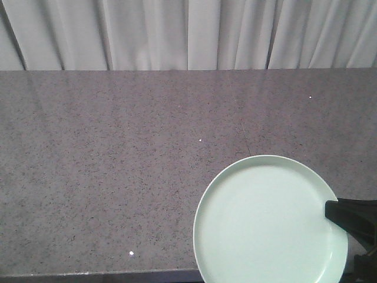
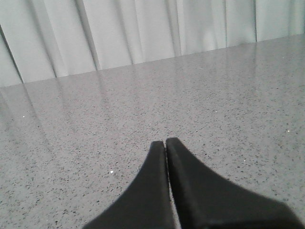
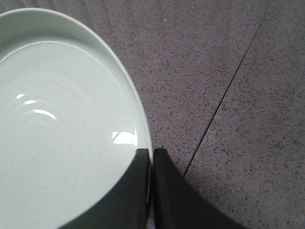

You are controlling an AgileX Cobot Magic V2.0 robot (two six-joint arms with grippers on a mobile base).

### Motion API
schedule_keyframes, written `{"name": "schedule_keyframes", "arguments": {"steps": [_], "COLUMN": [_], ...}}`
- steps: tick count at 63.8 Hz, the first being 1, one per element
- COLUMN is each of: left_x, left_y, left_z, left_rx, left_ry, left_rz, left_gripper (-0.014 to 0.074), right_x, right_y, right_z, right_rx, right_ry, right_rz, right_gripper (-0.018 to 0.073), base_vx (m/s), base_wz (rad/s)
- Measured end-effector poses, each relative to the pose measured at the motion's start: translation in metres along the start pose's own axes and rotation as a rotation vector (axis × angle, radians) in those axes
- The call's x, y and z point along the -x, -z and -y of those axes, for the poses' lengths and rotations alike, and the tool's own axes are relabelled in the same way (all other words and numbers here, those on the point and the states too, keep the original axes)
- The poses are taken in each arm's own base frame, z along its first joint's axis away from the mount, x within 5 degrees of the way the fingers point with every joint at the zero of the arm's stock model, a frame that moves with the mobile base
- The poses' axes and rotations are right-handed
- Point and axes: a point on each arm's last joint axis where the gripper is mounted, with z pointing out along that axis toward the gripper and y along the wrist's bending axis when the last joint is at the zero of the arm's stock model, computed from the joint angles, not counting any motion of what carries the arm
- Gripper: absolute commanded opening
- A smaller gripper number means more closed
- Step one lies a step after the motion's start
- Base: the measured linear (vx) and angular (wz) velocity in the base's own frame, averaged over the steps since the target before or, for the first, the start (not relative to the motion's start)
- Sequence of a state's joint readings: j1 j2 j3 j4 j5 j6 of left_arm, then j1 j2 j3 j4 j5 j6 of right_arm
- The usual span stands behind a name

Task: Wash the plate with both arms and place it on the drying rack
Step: 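Hold the plate raised in the right gripper while the base turns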

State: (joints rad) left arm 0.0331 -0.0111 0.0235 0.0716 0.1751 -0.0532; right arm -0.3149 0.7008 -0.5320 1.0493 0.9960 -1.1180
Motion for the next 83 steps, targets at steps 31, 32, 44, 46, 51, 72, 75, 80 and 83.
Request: {"name": "schedule_keyframes", "arguments": {"steps": [31,32,44,46,51,72,75,80,83], "left_x": [0.0000,0.0000,0.0000,0.0000,0.0000,0.0000,0.0000,0.0000,0.0000], "left_y": [0.0000,0.0000,0.0000,0.0000,0.0000,0.0000,0.0000,0.0000,0.0000], "left_z": [0.0000,0.0000,0.0000,0.0000,0.0000,0.0000,0.0000,0.0000,0.0000], "left_rx": [0.000,0.000,0.000,0.000,0.000,0.000,0.000,0.000,0.000], "left_ry": [0.000,0.000,0.000,0.000,0.000,0.000,0.000,0.000,0.000], "left_rz": [0.000,0.000,0.000,0.000,0.000,0.000,0.000,0.000,0.000], "left_gripper": [-0.0006,-0.0006,-0.0006,-0.0006,-0.0006,-0.0006,-0.0006,-0.0006,-0.0006], "right_x": [0.0000,0.0000,0.0000,0.0000,0.0000,0.0000,0.0000,0.0000,0.0000], "right_y": [0.0000,0.0000,0.0000,0.0000,0.0000,0.0000,0.0000,0.0000,0.0000], "right_z": [0.0000,0.0000,0.0000,0.0000,0.0000,0.0000,0.0000,0.0000,0.0000], "right_rx": [0.000,0.000,0.000,0.000,0.000,0.000,0.000,0.000,0.000], "right_ry": [0.000,0.000,0.000,0.000,0.000,0.000,0.000,0.000,0.000], "right_rz": [0.000,0.000,0.000,0.000,0.000,0.000,0.000,0.000,0.000], "right_gripper": [-0.0001,-0.0001,-0.0001,-0.0001,-0.0001,-0.0001,-0.0001,-0.0001,-0.0001], "base_vx": [-0.03,-0.08,-0.10,-0.10,-0.10,-0.11,-0.12,-0.13,-0.13], "base_wz": [0.06,0.16,0.20,0.25,0.27,0.39,0.45,0.46,0.46]}}
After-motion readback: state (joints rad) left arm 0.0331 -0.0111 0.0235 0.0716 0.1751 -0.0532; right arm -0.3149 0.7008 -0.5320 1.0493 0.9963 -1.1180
